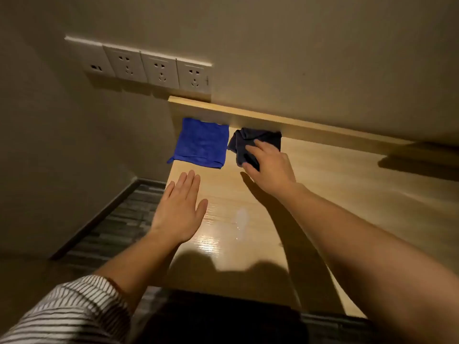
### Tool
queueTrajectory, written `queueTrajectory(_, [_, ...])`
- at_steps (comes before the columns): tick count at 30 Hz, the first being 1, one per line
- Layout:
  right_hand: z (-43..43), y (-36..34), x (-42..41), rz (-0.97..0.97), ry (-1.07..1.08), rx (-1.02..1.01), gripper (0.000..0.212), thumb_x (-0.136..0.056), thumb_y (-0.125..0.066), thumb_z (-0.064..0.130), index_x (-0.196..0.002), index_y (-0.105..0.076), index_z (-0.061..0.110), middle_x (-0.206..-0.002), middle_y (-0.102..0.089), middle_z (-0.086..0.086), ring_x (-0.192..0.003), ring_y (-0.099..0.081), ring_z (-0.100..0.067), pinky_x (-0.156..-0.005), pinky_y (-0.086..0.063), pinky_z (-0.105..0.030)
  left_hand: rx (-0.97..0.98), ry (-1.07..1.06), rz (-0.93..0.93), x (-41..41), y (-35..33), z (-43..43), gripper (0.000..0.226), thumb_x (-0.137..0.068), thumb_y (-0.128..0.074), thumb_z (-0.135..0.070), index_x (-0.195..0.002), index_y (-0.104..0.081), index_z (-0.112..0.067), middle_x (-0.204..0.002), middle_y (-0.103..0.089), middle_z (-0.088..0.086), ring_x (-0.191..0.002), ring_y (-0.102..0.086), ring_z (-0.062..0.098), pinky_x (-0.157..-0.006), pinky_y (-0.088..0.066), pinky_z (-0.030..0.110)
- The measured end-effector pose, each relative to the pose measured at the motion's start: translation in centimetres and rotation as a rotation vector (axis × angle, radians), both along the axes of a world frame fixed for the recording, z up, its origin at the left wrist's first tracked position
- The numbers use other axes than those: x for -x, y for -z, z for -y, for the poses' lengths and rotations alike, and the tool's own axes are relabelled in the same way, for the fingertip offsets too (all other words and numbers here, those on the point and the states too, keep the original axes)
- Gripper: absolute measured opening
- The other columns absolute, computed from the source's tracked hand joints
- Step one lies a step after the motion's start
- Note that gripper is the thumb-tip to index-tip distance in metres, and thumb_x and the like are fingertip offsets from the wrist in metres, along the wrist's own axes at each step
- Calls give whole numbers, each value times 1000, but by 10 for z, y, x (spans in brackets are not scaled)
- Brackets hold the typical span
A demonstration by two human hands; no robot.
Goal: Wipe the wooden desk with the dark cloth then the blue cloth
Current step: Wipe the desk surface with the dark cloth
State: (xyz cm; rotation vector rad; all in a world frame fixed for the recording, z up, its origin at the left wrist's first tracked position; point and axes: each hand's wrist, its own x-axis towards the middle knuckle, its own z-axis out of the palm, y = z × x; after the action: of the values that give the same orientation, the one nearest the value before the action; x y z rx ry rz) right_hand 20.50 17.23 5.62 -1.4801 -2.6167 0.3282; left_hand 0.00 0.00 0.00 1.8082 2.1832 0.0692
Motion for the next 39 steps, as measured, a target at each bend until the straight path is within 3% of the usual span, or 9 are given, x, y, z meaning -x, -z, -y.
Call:
queueTrajectory(3, [-32, 21, 5, 66, -43, -13, 65, -100, -50, 59, -157, -39, 31, -168, -31, -2, -156, -22, -27, -120, -24, -49, -19, 1, -24, 2, 5, -2, 72, -110, -17, -56, -170, -4, -17, -178, 3, 1, -164, 6, 17, -131, 5, 40])
queueTrajectory(8, [-72, 45, -1, 95, -113, -2, 66, -102, -36, 64, -160, -31, 34, -170, -25, 1, -157, -15, -22, -122, -18, -49, -28, 13, -42, 3, 14, -1, 74, -109, -11, -59, -171, -5, -19, -178, 3, -1, -164, 8, 14, -133, 0, 42])
queueTrajectory(15, [-58, 54, -12, 127, -94, 46, 72, -101, -23, 72, -164, -6, 41, -174, -4, 5, -160, 3, -22, -125, -4, -56, -30, 9, -51, 0, 10, 1, 75, -107, -8, -61, -170, -3, -21, -177, 4, -3, -164, 9, 13, -133, 2, 40])
queueTrajectory(26, [35, 62, -23, 131, -40, 83, 63, -105, -18, 61, -164, -8, 41, -174, -4, 6, -159, 3, -21, -124, -7, -54, -73, 14, 0, 1, 12, 0, 70, -111, -14, -54, -170, -8, -17, -178, -4, 2, -164, 3, 16, -132, 4, 39])
queueTrajectory(28, [58, 61, -18, 126, -17, 108, 60, -107, -16, 57, -164, -5, 41, -174, -1, 7, -159, 6, -20, -125, -4, -52, -101, -5, 63, 1, 9, 2, 66, -113, -19, -48, -170, -16, -14, -178, -12, 5, -165, -5, 19, -133, 0, 40])
queueTrajectory(31, [84, 56, 0, 117, 3, 153, 58, -108, -14, 53, -164, -2, 41, -174, 5, 8, -159, 11, -18, -125, 1, -49, -186, -59, 216, 2, 3, 5, 58, -109, -29, -39, -159, -35, -11, -163, -44, 14, -153, -37, 30, -131, -21, 50])
queueTrajectory(35, [112, 51, 37, 101, -12, 193, 57, -110, -14, 49, -164, 2, 39, -174, 8, 8, -158, 14, -18, -126, 3, -49, -284, -104, 474, 10, 0, 11, 47, -106, -41, -29, -150, -45, -14, -146, -57, 7, -135, -53, 24, -119, -41, 53])
queueTrajectory(37, [121, 49, 58, 92, -45, 218, 57, -110, -15, 47, -164, 3, 39, -174, 8, 8, -158, 15, -18, -126, 4, -49, -318, -117, 610, 14, -4, 12, 46, -104, -40, -29, -147, -48, -14, -143, -57, 7, -130, -54, 18, -118, -44, 43])
queueTrajectory(39, [123, 45, 70, 54, -77, 277, 56, -111, -16, 45, -164, -1, 39, -174, 5, 9, -158, 13, -16, -127, 3, -50, -357, -117, 645, 16, -11, 13, 51, -103, -41, -23, -151, -47, -6, -150, -54, 13, -130, -48, 8, -115, -30, 10])
